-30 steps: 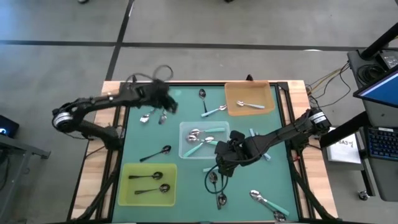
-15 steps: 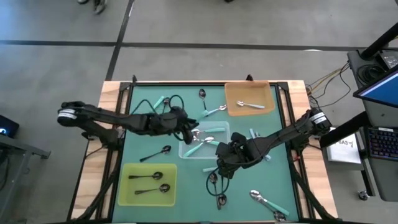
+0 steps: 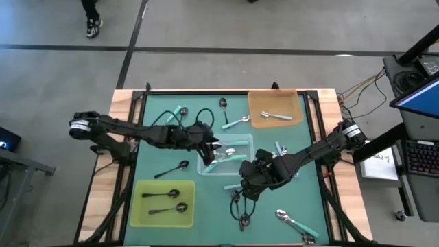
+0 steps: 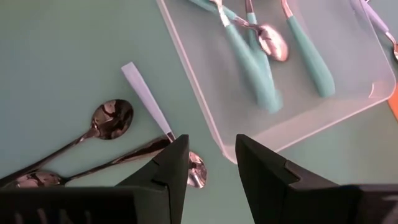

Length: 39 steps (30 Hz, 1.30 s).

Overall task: Sort silverware by color (type)
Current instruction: Put the black spoon into the yellow bin

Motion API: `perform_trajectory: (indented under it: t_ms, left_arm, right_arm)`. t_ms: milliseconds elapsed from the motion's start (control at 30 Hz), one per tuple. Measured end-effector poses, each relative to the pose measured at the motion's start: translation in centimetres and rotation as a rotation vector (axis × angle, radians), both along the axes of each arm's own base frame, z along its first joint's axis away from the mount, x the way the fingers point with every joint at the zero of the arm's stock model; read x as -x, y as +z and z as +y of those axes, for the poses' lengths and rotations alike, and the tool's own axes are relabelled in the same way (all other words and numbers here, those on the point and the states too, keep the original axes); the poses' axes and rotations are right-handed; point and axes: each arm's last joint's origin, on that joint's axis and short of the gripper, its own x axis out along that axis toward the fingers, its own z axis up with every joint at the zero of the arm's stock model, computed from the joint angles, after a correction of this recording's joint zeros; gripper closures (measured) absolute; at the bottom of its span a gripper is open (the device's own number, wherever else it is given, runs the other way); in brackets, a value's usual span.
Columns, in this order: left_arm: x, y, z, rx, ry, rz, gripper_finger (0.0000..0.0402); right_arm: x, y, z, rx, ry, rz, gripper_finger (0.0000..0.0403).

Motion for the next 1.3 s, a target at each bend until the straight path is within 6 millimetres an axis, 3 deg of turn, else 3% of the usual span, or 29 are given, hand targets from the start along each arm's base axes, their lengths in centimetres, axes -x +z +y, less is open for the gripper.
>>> perform_trajectory:
  t_ms: [133, 267, 600, 767, 1300]
  left_arm:
    - [1.2, 1.4, 0.3, -0.121, 0.009, 0.177, 0.0274]
    - [2.7, 1.4, 1.7, -0.214, 0.210, 0.306, 0.0274]
    - [6.0, -4.5, 7.8, -0.072, 0.632, 0.532, 0.0273]
    - [6.9, -5.9, 10.1, -0.027, 0.756, 0.570, 0.0273]
    - [6.5, -12.3, 12.7, 0.060, 0.813, 0.816, 0.0277]
  right_arm:
    - [0.1, 0.0, 0.3, -0.002, -0.001, -0.002, 0.0280]
    - [0.2, 0.0, 0.4, -0.001, 0.003, -0.001, 0.0280]
    - [0.2, 0.0, 0.3, 0.018, 0.039, 0.014, 0.0280]
    - [0.3, -0.1, 0.3, 0.026, 0.049, 0.024, 0.0280]
    - [0.3, -0.1, 0.2, 0.061, 0.070, 0.022, 0.0280]
